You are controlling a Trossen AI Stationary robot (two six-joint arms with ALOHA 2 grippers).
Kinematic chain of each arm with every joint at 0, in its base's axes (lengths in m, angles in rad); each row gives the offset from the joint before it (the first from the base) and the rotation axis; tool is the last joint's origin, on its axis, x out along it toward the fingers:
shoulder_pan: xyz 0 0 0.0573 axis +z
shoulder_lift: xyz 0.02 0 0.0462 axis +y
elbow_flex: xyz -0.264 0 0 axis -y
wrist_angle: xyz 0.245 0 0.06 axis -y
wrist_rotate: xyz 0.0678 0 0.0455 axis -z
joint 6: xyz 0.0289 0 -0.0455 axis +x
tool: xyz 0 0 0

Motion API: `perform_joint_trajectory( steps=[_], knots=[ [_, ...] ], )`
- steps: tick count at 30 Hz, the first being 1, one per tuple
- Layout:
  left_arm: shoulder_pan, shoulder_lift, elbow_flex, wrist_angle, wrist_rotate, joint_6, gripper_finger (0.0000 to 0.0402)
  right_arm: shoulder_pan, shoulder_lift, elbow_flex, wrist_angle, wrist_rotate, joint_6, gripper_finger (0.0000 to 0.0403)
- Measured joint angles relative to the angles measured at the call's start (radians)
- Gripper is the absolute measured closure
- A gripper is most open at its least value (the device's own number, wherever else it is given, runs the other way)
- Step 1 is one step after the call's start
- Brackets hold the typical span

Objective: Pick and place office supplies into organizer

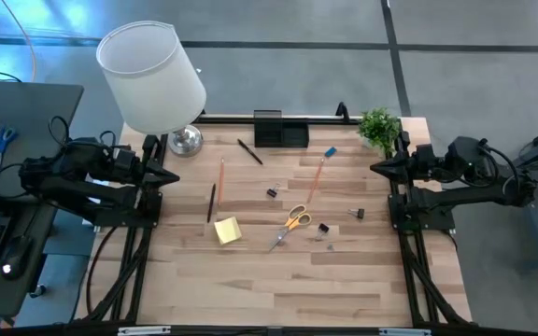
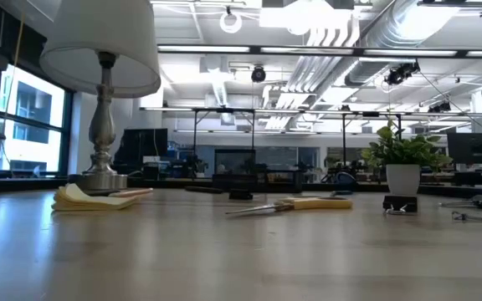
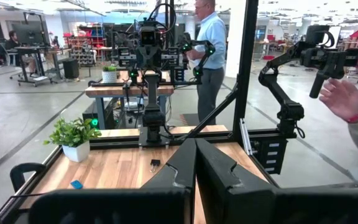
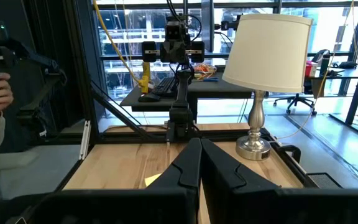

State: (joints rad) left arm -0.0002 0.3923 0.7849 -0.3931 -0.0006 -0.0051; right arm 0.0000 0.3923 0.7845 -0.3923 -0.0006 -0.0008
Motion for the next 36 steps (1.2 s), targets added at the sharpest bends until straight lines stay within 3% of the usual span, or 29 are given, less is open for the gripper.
perform_joint_trajectory(
  steps=[16, 23, 30, 36],
  knots=[
    [0.0, 0.002, -0.005, 0.065, -0.044, -0.004, 0.0401, 0.0, -0.001, 0.0, -0.012, 0.0, -0.052, 0.0402],
    [-0.001, 0.074, -0.091, 0.07, -0.079, -0.039, 0.0401, 0.0, 0.018, -0.001, 0.073, 0.0, -0.064, 0.0402],
    [0.0, 0.152, -0.199, 0.199, -0.1, -0.09, 0.0401, 0.0, 0.026, -0.001, 0.171, 0.001, 0.019, 0.0402],
    [0.0, 0.193, -0.285, 0.293, -0.09, -0.117, 0.0401, 0.0, 0.044, -0.001, 0.163, 0.171, -0.022, 0.0402]
  ],
)
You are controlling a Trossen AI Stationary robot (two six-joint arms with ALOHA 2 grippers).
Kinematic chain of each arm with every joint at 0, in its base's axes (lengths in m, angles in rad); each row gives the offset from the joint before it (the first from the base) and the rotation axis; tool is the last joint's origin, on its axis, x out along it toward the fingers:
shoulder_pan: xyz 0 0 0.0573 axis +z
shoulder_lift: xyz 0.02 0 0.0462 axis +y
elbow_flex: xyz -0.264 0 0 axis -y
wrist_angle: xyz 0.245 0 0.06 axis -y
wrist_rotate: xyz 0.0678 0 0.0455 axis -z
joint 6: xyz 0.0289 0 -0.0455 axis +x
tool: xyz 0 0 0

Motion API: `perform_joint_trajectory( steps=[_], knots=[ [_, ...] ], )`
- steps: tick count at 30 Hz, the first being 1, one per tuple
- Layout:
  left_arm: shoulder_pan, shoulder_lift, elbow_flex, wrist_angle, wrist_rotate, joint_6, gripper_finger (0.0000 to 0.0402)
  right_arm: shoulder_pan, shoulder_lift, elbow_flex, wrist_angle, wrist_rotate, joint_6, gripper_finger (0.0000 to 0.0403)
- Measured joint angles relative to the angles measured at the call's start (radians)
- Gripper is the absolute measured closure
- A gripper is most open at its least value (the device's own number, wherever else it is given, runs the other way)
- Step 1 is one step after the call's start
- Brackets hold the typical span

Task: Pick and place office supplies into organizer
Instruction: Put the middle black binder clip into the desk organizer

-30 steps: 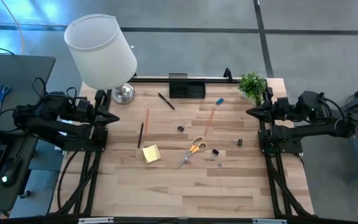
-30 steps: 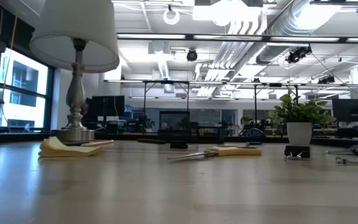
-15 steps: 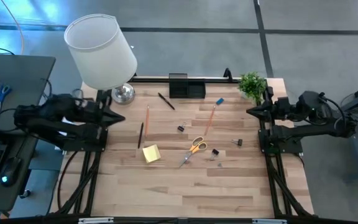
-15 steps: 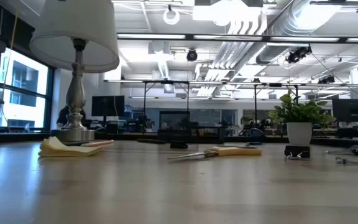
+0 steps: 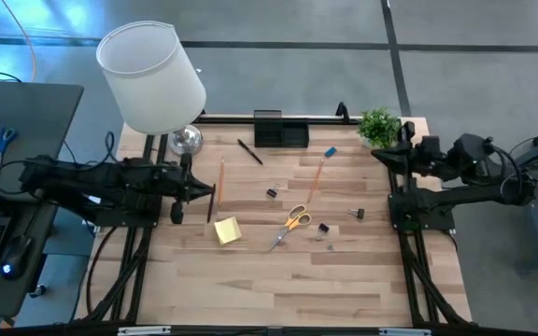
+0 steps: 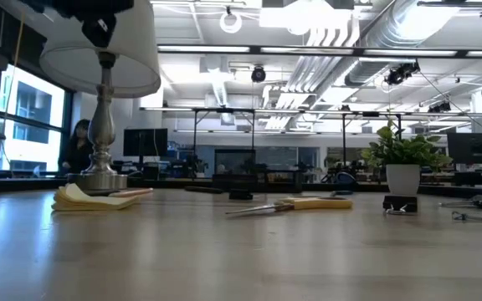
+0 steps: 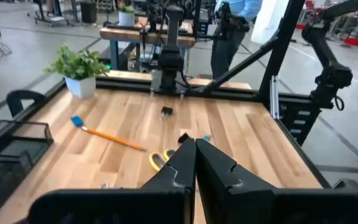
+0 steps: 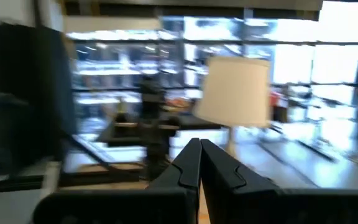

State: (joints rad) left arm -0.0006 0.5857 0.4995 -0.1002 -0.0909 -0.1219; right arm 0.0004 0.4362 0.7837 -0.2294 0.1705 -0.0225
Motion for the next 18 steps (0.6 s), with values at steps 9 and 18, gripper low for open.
perform_joint_trajectory(
  steps=[9, 18],
  knots=[
    [0.0, 0.042, -0.13, 0.138, 0.057, 0.013, 0.0401, 0.0, 0.186, -0.069, -0.066, 0.073, 0.027, 0.0402],
    [0.0, 0.105, -0.13, 0.157, 0.054, 0.041, 0.0401, 0.0, 0.469, -0.113, -0.035, 0.095, 0.138, 0.0402]
  ],
)
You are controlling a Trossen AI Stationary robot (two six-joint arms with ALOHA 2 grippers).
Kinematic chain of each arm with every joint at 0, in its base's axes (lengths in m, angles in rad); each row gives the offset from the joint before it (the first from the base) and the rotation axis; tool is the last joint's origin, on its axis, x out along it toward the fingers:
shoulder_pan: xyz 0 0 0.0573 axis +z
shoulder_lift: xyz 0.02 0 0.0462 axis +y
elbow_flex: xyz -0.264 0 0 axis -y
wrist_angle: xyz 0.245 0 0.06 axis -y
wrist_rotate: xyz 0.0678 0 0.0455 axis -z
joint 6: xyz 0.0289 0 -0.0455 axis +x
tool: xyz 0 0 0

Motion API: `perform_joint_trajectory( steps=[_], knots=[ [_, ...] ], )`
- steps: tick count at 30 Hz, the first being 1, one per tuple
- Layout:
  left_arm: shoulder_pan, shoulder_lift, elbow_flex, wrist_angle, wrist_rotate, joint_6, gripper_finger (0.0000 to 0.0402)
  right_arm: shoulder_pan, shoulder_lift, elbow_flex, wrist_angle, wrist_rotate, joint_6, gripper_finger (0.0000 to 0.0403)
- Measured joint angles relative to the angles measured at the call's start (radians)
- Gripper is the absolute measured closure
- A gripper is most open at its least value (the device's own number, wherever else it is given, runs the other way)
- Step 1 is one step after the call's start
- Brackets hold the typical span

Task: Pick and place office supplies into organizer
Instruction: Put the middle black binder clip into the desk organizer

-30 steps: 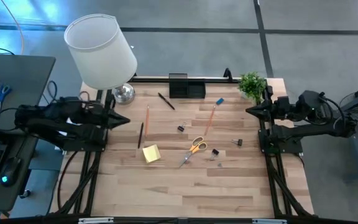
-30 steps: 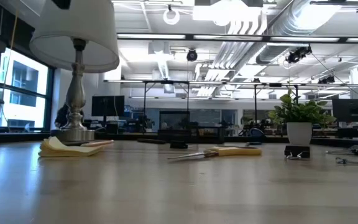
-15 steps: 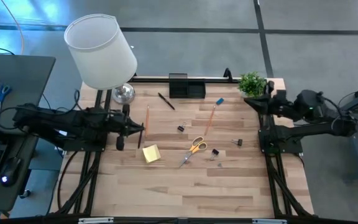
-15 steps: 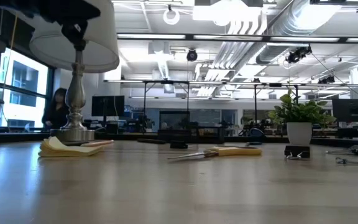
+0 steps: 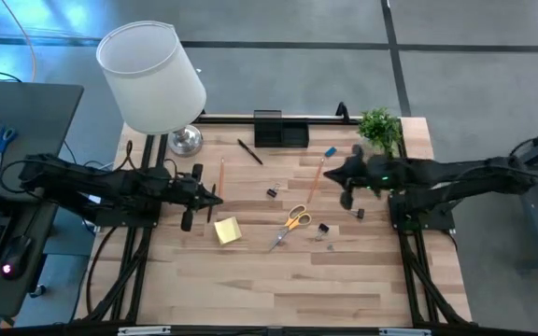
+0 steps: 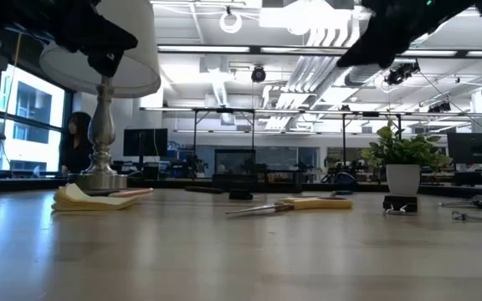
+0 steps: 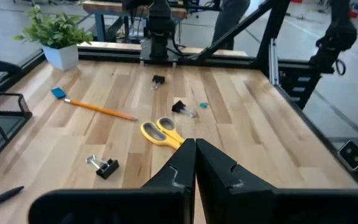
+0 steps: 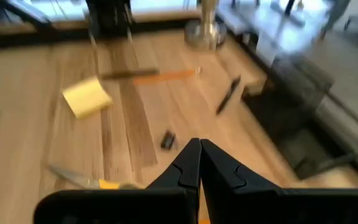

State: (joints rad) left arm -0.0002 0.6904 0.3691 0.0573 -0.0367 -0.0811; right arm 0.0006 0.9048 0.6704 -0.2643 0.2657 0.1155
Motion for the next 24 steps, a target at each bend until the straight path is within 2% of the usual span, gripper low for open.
perform_joint_trajectory(
  steps=[6, 12, 20, 24],
  knots=[
    [0.0, 0.082, 0.0, 0.03, -0.005, 0.0, 0.0401, 0.013, 0.167, 0.0, 0.04, 0.0, 0.067, 0.0402],
    [0.0, 0.147, 0.0, 0.04, -0.04, -0.025, 0.0401, 0.059, 0.263, 0.0, 0.036, -0.02, 0.112, 0.0397],
    [-0.001, 0.211, -0.023, 0.181, -0.006, -0.055, 0.0401, 0.179, 0.325, 0.0, -0.07, -0.143, 0.194, 0.0327],
    [-0.001, 0.244, -0.061, 0.292, 0.019, -0.056, 0.0401, 0.236, 0.356, 0.0, -0.139, -0.171, 0.062, 0.0297]
  ],
)
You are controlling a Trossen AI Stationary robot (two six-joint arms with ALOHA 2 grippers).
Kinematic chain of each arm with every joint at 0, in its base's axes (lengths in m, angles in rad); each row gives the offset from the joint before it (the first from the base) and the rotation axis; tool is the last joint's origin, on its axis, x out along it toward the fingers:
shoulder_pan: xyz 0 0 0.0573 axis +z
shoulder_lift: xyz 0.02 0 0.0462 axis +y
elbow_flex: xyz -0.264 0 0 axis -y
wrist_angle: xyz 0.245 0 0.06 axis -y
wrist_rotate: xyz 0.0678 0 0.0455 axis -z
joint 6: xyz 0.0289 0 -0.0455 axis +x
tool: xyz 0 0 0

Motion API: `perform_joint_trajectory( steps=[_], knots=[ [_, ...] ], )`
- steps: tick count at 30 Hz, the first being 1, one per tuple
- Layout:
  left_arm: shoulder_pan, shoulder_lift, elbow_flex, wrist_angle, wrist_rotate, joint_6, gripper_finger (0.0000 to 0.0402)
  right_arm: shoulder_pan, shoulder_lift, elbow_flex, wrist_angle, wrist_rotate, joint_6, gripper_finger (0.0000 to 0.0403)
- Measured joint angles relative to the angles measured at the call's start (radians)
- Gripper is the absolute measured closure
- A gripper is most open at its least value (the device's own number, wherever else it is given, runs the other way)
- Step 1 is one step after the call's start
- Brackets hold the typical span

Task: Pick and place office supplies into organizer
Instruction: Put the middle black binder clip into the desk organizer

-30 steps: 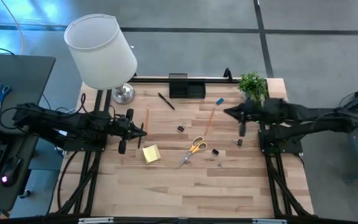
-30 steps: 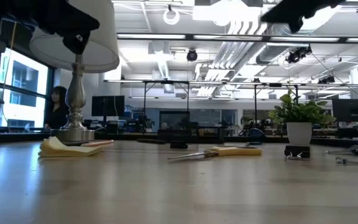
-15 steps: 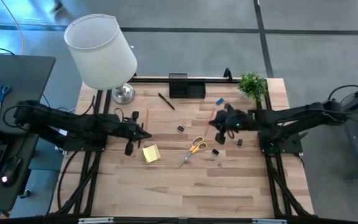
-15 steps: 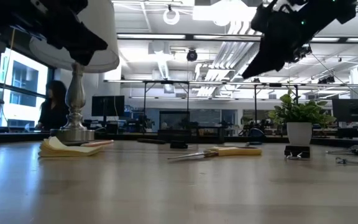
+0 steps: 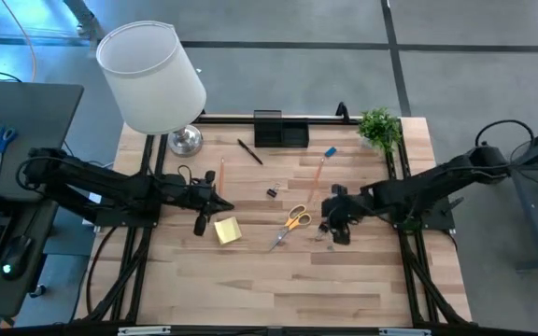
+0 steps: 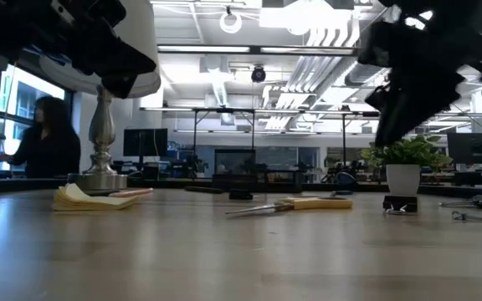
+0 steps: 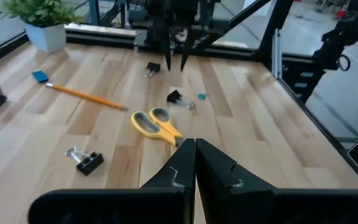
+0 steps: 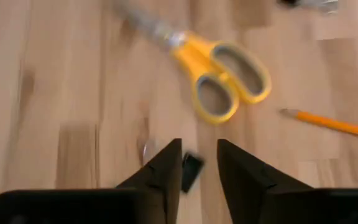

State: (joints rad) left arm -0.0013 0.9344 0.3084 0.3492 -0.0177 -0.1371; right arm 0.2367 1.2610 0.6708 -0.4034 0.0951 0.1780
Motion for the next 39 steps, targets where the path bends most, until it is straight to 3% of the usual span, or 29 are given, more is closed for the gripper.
perform_joint_trajectory(
  steps=[5, 13, 20, 39],
  knots=[
    [0.001, 0.007, -0.006, 0.021, 0.002, 0.0, 0.0401, 0.034, 0.057, 0.0, 0.016, 0.01, -0.249, 0.0275],
    [0.001, 0.007, -0.006, 0.016, 0.003, 0.001, 0.0401, 0.006, 0.154, 0.026, 0.026, 0.019, -0.458, 0.023],
    [0.001, 0.007, -0.006, -0.015, 0.003, 0.0, 0.0401, -0.001, 0.203, 0.03, -0.031, -0.071, -0.465, 0.018],
    [0.001, 0.007, -0.006, -0.017, 0.003, 0.001, 0.0401, -0.001, 0.273, 0.03, -0.011, -0.028, -0.571, 0.0217]
  ],
)
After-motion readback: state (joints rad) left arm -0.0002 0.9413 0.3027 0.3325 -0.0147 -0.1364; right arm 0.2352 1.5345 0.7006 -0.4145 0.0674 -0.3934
